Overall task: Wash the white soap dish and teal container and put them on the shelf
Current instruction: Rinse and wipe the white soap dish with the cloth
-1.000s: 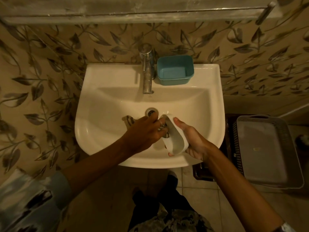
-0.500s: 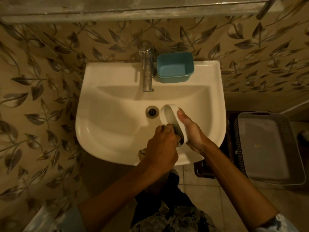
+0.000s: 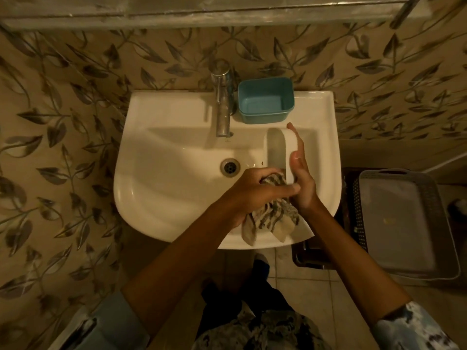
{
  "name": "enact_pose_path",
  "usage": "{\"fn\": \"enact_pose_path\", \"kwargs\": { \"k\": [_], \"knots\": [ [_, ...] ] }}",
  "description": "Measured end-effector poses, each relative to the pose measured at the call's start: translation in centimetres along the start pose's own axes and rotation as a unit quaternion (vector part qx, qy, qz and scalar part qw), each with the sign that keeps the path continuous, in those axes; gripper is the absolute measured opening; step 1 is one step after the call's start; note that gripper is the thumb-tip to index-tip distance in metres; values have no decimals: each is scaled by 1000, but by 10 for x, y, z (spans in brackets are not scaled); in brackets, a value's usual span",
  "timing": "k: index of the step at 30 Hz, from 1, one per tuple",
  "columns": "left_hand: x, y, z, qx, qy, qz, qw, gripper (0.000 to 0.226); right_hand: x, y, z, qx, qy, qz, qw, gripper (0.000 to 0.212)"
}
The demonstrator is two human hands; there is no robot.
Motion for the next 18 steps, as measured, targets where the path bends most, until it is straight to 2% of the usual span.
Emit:
{"fn": "enact_pose_path", "kwargs": {
  "k": [1, 2, 4, 6, 9, 10, 12, 14, 15, 18],
  "knots": [
    [3, 0, 2, 35, 51, 110, 992, 27, -2, 1, 2, -4, -6, 27, 1000, 49],
    [6, 0, 4, 79, 97, 216, 968, 29, -4, 3, 2, -9, -2, 61, 998, 50],
    [11, -3, 7, 162, 140, 401, 891, 31, -9, 5, 3, -1, 37, 170, 985, 58],
    [14, -8, 6, 194, 177, 551, 792, 27, -15, 5, 5, -18, 80, 295, 952, 67],
    [23, -20, 0, 179, 231, 679, 673, 24, -23, -3, 10, -83, 124, 371, 917, 95],
    [26, -24, -2, 172, 248, 701, 646, 29, -24, -5, 12, -100, 148, 379, 908, 99],
    [31, -30, -5, 158, 269, 734, 603, 31, -23, -9, 16, -109, 204, 361, 903, 93],
    [32, -35, -5, 141, 265, 755, 583, 30, -22, -10, 20, -93, 233, 324, 912, 75],
    [31, -36, -5, 135, 255, 751, 593, 31, -22, -10, 21, -82, 229, 309, 919, 68],
    [24, -34, -2, 144, 198, 704, 667, 33, -25, -3, 26, -65, 172, 296, 937, 54]
  ]
}}
Point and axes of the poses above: each hand's wrist, its own z-axis towards the middle knuckle, its own y-axis out of the palm, x = y × z, the point moved 2 cm from there along z, towards the middle knuckle, and after that the axes turned 7 degrees about -x, right-handed, at the moved point
